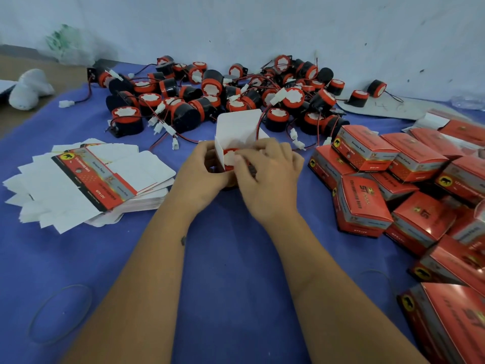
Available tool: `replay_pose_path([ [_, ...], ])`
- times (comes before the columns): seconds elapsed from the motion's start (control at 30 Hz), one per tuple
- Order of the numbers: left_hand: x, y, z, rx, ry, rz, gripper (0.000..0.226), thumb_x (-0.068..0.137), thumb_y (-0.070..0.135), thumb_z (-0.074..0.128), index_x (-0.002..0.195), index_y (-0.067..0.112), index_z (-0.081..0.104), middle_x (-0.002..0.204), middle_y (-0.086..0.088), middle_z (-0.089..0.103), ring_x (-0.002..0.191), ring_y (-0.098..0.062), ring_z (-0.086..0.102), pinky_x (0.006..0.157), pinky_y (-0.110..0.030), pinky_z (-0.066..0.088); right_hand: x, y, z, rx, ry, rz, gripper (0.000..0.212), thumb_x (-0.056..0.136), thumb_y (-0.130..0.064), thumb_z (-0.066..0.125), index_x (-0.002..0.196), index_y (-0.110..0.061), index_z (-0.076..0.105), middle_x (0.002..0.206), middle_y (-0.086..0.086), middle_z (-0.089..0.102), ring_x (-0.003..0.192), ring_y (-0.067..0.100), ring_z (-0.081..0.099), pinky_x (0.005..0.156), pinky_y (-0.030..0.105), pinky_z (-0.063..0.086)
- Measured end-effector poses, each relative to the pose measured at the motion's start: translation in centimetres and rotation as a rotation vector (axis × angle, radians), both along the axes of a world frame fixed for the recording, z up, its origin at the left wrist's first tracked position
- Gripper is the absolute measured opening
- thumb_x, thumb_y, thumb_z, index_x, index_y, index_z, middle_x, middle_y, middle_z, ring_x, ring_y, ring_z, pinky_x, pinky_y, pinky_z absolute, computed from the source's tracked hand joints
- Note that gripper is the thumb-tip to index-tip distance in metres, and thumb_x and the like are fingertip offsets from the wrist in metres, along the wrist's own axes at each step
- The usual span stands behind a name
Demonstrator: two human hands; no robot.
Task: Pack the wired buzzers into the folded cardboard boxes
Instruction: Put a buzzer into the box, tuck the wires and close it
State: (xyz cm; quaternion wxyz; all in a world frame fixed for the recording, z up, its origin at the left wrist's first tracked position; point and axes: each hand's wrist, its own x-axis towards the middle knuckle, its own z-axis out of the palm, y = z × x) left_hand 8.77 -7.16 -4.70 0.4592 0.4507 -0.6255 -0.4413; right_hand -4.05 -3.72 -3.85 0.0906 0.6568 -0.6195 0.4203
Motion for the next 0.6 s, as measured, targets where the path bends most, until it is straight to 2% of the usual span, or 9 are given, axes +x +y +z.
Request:
replay_pose_path([
  [0.1,0.3,0.1,0.1,0.003,-0.045,-0.014,0.051,0.078,0.014,0.080,0.117,0.034,0.054,0.114,0.019,0.065,0.104,0.004,0.060,0.086,-0.018,0.051,-0.9,-0.2,0.6,-0.244,-0.471,-0.025,0.021,0.089,-0.018,0.058,0.109,-0.011,0.061,0.103,0.000,0.050,0.091,0.015,0.051,0.083,0.039,0.045],
  [0.2,0.9,0.3,0.4,0.005,-0.070,-0.091,0.053,0.077,0.012,0.081,0.121,0.029,0.058,0.115,0.015,0.067,0.105,0.002,0.062,0.095,-0.026,0.051,-2.3,-0.5,1.4,-0.143,-0.874,-0.028,0.044,0.092,-0.021,0.062,0.132,-0.015,0.045,0.109,-0.003,0.045,0.074,-0.005,0.048,0.071,0.016,0.046],
  [0.27,1.1,0.4,0.6,0.011,-0.099,-0.144,0.054,0.076,0.015,0.082,0.123,0.028,0.058,0.116,0.013,0.068,0.108,-0.002,0.062,0.099,-0.031,0.051,-3.4,-0.8,1.7,-0.027,-1.011,0.020,0.055,0.094,-0.025,0.062,0.142,-0.019,0.038,0.111,-0.001,0.051,0.071,-0.009,0.051,0.063,0.005,0.042],
  [0.33,1.1,0.5,0.7,0.022,-0.112,-0.171,0.055,0.076,0.019,0.083,0.124,0.029,0.058,0.118,0.012,0.068,0.112,-0.006,0.062,0.101,-0.036,0.050,-4.2,-0.9,2.1,0.019,-1.066,0.095,0.044,0.096,-0.023,0.059,0.137,-0.019,0.045,0.103,0.000,0.056,0.069,-0.011,0.055,0.061,0.004,0.042],
  [0.43,1.1,0.6,0.8,0.032,-0.110,-0.199,0.056,0.076,0.022,0.083,0.126,0.029,0.056,0.120,0.012,0.067,0.114,-0.006,0.061,0.102,-0.037,0.050,-4.4,-0.9,2.7,-0.049,-1.007,0.164,0.017,0.098,-0.014,0.057,0.113,-0.018,0.062,0.080,-0.006,0.057,0.062,-0.007,0.052,0.060,0.007,0.044],
  [0.53,1.0,0.5,0.6,0.038,-0.106,-0.196,0.055,0.077,0.023,0.082,0.125,0.030,0.056,0.119,0.013,0.068,0.112,-0.004,0.062,0.102,-0.036,0.050,-3.7,-0.7,3.0,-0.102,-0.902,0.190,0.018,0.094,-0.007,0.058,0.094,-0.022,0.066,0.067,-0.012,0.055,0.060,0.000,0.045,0.057,0.016,0.043],
  [0.6,0.9,0.4,0.5,0.043,-0.102,-0.174,0.054,0.078,0.022,0.082,0.125,0.030,0.056,0.118,0.014,0.068,0.111,-0.004,0.062,0.101,-0.035,0.051,-3.0,-0.5,3.0,-0.078,-0.852,0.237,0.024,0.090,-0.001,0.057,0.081,-0.023,0.064,0.062,-0.006,0.052,0.059,0.010,0.044,0.056,0.026,0.040],
])
